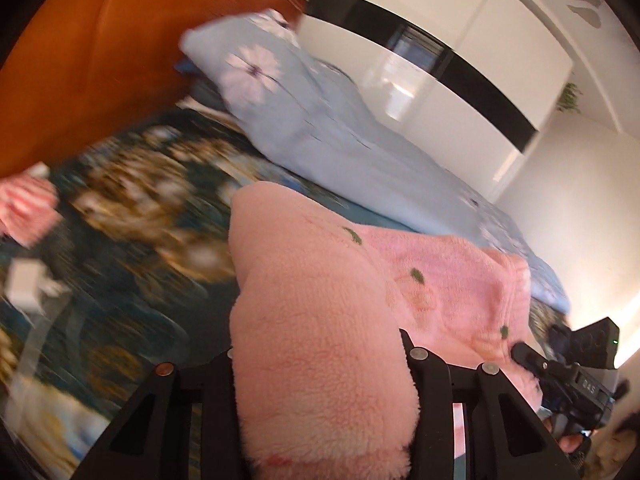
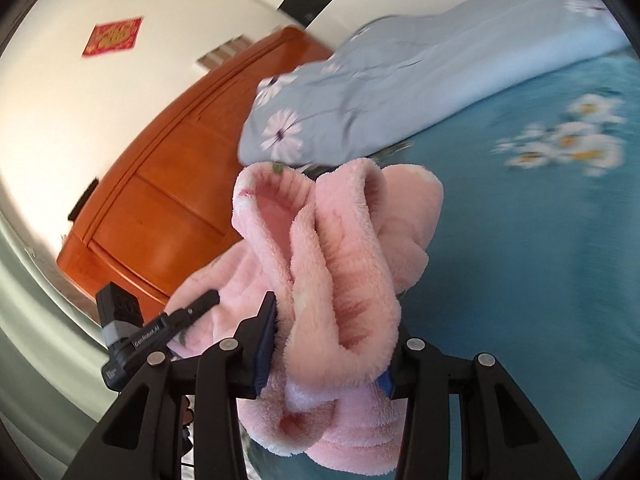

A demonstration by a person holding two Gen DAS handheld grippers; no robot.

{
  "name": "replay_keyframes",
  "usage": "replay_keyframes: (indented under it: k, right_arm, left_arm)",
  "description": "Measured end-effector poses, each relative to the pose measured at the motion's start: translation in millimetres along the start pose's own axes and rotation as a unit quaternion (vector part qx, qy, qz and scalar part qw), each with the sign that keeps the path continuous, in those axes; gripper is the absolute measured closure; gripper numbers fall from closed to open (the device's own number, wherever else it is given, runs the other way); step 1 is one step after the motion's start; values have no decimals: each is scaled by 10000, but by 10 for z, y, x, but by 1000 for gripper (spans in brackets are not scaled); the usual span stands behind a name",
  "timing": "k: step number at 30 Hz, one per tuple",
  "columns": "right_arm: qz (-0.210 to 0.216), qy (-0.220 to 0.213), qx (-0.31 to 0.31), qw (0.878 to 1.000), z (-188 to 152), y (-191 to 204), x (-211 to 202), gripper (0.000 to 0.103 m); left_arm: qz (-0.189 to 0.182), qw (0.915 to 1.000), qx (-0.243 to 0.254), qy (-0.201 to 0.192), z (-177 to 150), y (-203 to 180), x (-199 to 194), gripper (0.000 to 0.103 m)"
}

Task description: Fold clothes

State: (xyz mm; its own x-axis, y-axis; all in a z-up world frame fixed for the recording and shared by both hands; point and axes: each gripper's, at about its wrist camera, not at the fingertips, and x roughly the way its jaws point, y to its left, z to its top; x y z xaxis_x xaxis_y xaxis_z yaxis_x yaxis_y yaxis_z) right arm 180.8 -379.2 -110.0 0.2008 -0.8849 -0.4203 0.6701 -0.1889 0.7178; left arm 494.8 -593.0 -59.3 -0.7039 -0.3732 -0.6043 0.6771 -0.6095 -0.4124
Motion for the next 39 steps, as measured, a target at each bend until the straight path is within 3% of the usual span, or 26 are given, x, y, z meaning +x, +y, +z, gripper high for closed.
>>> replay_keyframes:
  k: [5, 9, 14, 17, 20, 22, 26, 28, 32, 33, 36, 39]
  right_arm:
    - [197, 126, -86, 9997, 148, 266, 703, 60]
    - [355, 264, 93, 9990, 33, 231, 1103, 60]
    - [-36, 860, -9, 9963, -289, 61, 1523, 60]
    - [-34, 840, -157, 9963, -301, 19, 1503, 58]
    - [-160, 870, -257, 9957, -222, 56, 1444, 57]
    - [-210, 795, -386, 9959, -199, 117, 1342, 57]
    - [-452, 261, -992, 9937, -123, 295, 1018, 57]
    - [-431, 91, -1233, 9914, -34, 425, 925, 56]
    - [-199, 295, -1785, 9833, 69, 744, 1064, 56]
    - [-160, 352, -1872, 9816, 73, 804, 1121, 56]
    - [51, 553, -2026, 9777, 53, 954, 1319, 56]
    - [143, 801, -2018, 9760, 22, 994, 1530, 56]
  left_arm:
    - [737, 9967, 292, -160, 443, 455, -58, 61]
    - [1173, 9925, 302, -185, 603, 780, 103, 61]
    - [1879, 9804, 359, 481, 410, 1133, 613, 61]
    - [2012, 9765, 429, 647, 294, 1266, 730, 56]
    - [1946, 9784, 262, 647, 326, 1357, 639, 47]
    - [1887, 9798, 92, 661, 361, 1382, 555, 46]
    - [1895, 9806, -257, 435, 399, 1306, 287, 44]
    - [2121, 9766, -250, 253, 413, 1232, 196, 41]
    - [2965, 9543, 256, -283, 486, 1032, 28, 40]
    - [2963, 9535, 335, -436, 501, 978, -20, 39]
    - [2253, 9718, 483, -499, 512, 812, -37, 33]
    - [2012, 9772, 641, -210, 438, 728, 146, 33]
